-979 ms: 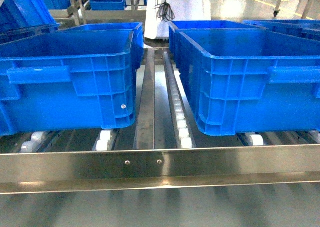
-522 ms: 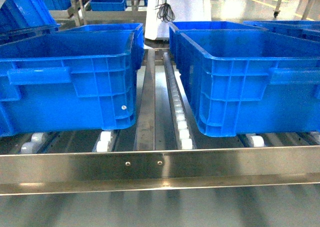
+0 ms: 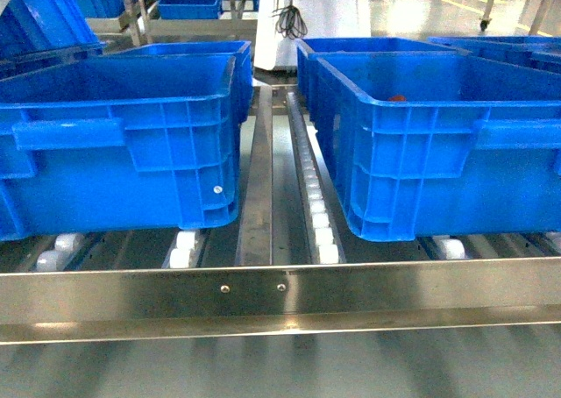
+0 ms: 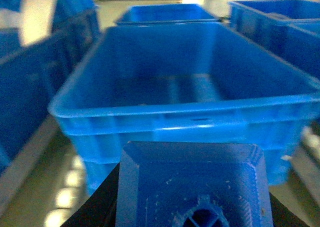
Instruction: Sort blue parts and orange caps into right shelf containers
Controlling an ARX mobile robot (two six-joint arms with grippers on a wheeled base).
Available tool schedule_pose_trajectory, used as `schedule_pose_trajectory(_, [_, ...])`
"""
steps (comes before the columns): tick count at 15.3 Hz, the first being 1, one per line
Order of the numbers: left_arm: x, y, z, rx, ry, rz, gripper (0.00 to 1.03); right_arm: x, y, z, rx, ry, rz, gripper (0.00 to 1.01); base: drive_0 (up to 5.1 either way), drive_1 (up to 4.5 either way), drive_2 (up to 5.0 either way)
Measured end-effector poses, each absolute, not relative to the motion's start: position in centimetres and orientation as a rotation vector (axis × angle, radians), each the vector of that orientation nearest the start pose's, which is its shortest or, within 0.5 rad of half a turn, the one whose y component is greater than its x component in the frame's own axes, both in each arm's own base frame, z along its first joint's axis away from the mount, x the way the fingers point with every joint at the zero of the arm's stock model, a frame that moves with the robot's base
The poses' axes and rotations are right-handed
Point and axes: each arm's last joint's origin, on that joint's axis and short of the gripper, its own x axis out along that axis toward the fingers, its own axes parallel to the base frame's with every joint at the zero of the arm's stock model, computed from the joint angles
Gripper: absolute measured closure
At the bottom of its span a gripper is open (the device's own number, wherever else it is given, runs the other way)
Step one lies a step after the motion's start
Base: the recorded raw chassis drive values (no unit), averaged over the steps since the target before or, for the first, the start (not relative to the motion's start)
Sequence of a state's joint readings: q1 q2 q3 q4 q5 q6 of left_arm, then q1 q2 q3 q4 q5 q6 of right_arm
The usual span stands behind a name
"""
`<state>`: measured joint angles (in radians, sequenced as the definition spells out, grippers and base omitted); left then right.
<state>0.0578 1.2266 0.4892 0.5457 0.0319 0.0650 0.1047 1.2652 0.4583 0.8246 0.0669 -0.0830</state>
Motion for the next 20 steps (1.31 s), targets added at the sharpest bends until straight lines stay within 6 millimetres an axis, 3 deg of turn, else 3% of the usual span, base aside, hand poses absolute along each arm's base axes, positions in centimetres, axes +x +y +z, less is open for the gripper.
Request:
schedule_pose_trajectory(1, [24.8, 0.8, 21.5, 0.105, 0.207, 0.163, 0.59, 23.5, 2.6, 19.6, -0.109, 0.078, 0.021, 0.03, 0.0, 0.00, 0.0])
schedule_pose_trajectory(2, [25.2, 0.9, 22.2, 0.132, 0.197, 0.256, 0.59, 23.2, 2.6, 18.9, -0.127, 0.101, 0.021, 0.03, 0.0, 0.00, 0.0])
schedule_pose_trajectory(5, [29.7, 1.5, 26.1, 0.118, 0.082, 0.255, 0.59, 23.4, 2.7, 19.9, -0.136, 0.055, 0.019, 0.03, 0.0, 0.00, 0.0])
schedule_pose_trajectory(8, [37.8, 1.5, 26.4, 0.108, 0.123, 0.178, 0.59, 23.4, 2.7, 19.9, -0.137, 0.056, 0.019, 0.03, 0.0, 0.00, 0.0])
schedule_pose_trajectory(9, [41.1, 1.7, 26.3, 0.110, 0.134, 0.194, 0.51, 23.4, 2.7, 19.9, -0.136, 0.055, 0.018, 0.03, 0.0, 0.00, 0.0])
schedule_pose_trajectory(10, [43.2, 1.8, 26.1, 0.116, 0.142, 0.205, 0.37, 23.4, 2.7, 19.9, -0.137, 0.056, 0.018, 0.03, 0.0, 0.00, 0.0])
schedule_pose_trajectory(12, [40.9, 1.7, 26.2, 0.096, 0.118, 0.171, 0.13, 23.4, 2.7, 19.9, -0.137, 0.055, 0.018, 0.03, 0.0, 0.00, 0.0])
schedule_pose_trajectory(13, [38.3, 1.1, 27.6, 0.078, 0.071, 0.139, 0.03, 23.4, 2.7, 19.9, -0.137, 0.055, 0.018, 0.03, 0.0, 0.00, 0.0])
schedule_pose_trajectory(15, [32.3, -0.2, 29.5, 0.043, -0.012, 0.077, 0.05, 23.4, 2.7, 19.9, -0.137, 0.055, 0.018, 0.03, 0.0, 0.00, 0.0])
schedule_pose_trajectory(16, [30.1, -0.3, 28.6, 0.025, -0.077, 0.011, 0.15, 23.1, 2.6, 20.0, -0.091, -0.001, 0.007, 0.13, 0.0, 0.00, 0.0])
schedule_pose_trajectory(18, [26.4, 0.1, 23.2, 0.008, 0.009, 0.008, 0.42, 20.7, 1.7, 18.9, -0.031, 0.007, -0.003, 0.40, 0.0, 0.00, 0.0])
schedule_pose_trajectory(19, [25.0, 0.1, 21.7, 0.006, 0.037, 0.006, 0.55, 19.8, 1.4, 18.5, -0.021, 0.014, -0.007, 0.53, 0.0, 0.00, 0.0])
schedule_pose_trajectory(20, [23.7, 0.0, 21.4, 0.006, 0.015, 0.001, 0.68, 19.0, 1.3, 18.3, -0.017, 0.014, 0.000, 0.66, 0.0, 0.00, 0.0])
